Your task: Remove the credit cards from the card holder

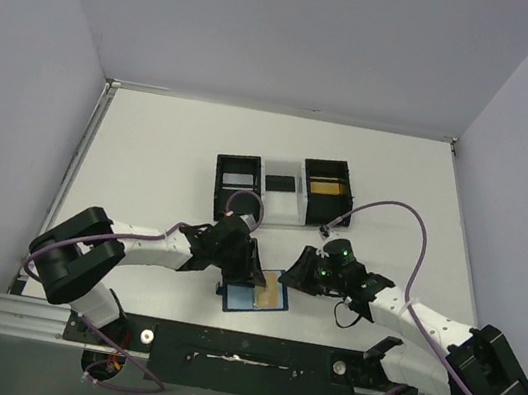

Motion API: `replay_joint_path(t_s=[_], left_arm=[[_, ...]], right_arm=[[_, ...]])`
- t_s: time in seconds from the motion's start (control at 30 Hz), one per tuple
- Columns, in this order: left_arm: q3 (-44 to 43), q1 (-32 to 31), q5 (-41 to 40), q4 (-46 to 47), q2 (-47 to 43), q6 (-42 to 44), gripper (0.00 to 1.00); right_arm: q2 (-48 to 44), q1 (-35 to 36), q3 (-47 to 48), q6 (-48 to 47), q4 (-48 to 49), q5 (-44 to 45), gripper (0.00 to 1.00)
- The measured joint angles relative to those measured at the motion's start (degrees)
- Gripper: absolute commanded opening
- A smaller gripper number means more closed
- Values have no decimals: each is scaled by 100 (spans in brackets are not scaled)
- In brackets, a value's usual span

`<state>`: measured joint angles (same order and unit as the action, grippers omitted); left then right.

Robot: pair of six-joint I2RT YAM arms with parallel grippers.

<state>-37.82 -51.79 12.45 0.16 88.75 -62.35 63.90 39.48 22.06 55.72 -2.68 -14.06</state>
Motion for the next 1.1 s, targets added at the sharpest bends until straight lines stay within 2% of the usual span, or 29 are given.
replay_joint_path(t_s=[0.13, 0.27, 0.43, 0.53, 0.8, 0.97, 1.1], left_arm=[[13, -2, 4, 83, 37, -7, 35], [144, 0, 39, 343, 37, -55, 32], [321, 9, 133, 647, 44, -177, 24], [422, 9, 151, 807, 42, -245, 22], [501, 9, 151, 957, 39, -350, 26], [549, 7, 153, 1016, -42, -374, 33], [601, 9, 240, 1067, -114, -424, 33]], right_arm=[[269, 11, 9, 4, 170, -46, 21], [933, 44, -22, 59, 426, -214, 17], [1145, 76, -26, 160, 796, -278, 16], [1147, 81, -55, 190, 859, -271, 16], [1123, 114, -59, 197, 850, -205, 16], [1126, 151, -59, 201, 852, -175, 16], [1126, 162, -59, 225, 850, -157, 16]])
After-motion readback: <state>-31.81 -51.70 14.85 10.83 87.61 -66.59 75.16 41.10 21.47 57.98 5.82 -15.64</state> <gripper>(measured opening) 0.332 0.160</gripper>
